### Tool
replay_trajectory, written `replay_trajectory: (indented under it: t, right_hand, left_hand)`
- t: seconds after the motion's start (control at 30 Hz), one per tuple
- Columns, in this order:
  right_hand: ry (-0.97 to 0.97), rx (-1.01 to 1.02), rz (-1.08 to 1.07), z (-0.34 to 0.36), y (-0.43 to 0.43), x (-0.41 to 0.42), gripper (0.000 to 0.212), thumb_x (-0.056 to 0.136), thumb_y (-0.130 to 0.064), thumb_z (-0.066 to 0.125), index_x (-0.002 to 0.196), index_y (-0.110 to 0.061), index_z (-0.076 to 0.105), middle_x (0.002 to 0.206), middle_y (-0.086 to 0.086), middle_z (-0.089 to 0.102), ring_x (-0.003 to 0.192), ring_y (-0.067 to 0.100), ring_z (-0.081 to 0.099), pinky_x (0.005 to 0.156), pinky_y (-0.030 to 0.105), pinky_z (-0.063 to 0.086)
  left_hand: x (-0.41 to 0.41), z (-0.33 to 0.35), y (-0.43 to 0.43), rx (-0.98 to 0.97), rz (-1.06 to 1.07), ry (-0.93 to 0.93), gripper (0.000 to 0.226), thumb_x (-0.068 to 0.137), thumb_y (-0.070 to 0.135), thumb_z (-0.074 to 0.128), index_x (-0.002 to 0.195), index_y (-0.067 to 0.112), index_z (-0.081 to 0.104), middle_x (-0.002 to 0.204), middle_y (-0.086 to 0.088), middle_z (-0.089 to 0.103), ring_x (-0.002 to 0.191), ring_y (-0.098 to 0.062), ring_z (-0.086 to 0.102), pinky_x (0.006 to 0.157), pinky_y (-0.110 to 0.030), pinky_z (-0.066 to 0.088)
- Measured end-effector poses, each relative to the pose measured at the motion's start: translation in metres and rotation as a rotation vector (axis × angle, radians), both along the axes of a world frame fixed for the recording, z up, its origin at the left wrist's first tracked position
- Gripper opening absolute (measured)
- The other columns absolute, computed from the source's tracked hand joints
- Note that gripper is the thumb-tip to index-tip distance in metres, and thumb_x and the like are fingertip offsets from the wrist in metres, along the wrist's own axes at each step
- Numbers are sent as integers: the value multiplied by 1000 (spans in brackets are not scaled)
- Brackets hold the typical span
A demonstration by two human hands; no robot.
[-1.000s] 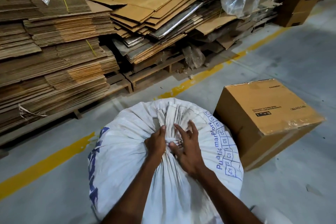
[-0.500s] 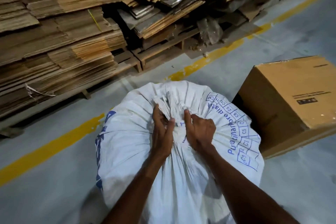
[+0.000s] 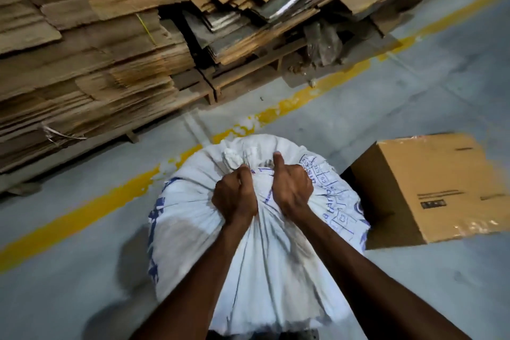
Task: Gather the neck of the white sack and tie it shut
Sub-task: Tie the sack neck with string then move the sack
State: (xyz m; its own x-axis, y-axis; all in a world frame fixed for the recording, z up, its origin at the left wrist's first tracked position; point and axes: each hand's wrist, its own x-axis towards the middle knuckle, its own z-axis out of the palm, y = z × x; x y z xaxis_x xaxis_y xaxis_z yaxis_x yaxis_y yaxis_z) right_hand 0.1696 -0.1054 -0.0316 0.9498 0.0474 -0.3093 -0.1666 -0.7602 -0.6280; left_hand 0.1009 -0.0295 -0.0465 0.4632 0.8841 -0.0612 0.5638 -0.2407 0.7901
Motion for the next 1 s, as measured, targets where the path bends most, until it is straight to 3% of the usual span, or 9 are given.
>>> replay_trajectory:
  t: [0.17, 0.5, 0.7, 0.83, 0.93, 1.0]
  right_hand:
    - [-11, -34, 78, 129, 43, -2, 76, 100, -69, 27, 106, -12, 77, 119, 21, 71, 118, 38, 61, 102, 44, 42]
    - [-117, -56, 177, 377, 85, -33, 75, 97, -70, 30, 95, -12, 77, 112, 20, 73, 110, 39, 63, 97, 44, 43]
    - [-129, 29, 220, 451, 108, -46, 82, 93, -77, 28, 84, -9, 73, 106, 21, 73, 104, 40, 66, 93, 44, 48]
    - [-121, 81, 298, 488, 123, -60, 81, 95, -75, 31, 97, -7, 74, 113, 22, 70, 110, 38, 64, 92, 42, 45]
    - [-119, 137, 352, 504, 139, -67, 71, 96, -75, 32, 72, -13, 57, 92, 12, 60, 90, 30, 55, 79, 37, 37]
    - [-126, 180, 379, 511, 156, -74, 72, 95, -74, 32, 69, -13, 58, 88, 10, 62, 84, 30, 56, 76, 36, 38]
  left_hand:
    - [-4, 135, 40, -97, 54, -1, 59, 84, 50, 35, 88, 5, 74, 96, -25, 71, 98, -42, 64, 80, -43, 48]
    - [-39, 377, 82, -191, 94, -37, 45, 98, 41, 47, 84, 5, 70, 100, -23, 71, 100, -41, 63, 84, -41, 45]
    - [-56, 462, 107, -121, 127, -2, 52, 97, 48, 45, 94, 5, 72, 107, -23, 71, 105, -40, 64, 89, -42, 48]
    - [-72, 494, 123, -72, 181, 18, 56, 94, 55, 44, 104, 6, 71, 112, -22, 70, 109, -40, 63, 93, -43, 49]
    - [-82, 512, 138, -19, 221, -11, 55, 93, 54, 45, 102, 5, 71, 111, -22, 70, 107, -41, 63, 90, -42, 48]
    - [-91, 524, 150, 2, 257, -39, 53, 93, 52, 47, 97, 5, 71, 108, -22, 71, 105, -40, 63, 86, -40, 46]
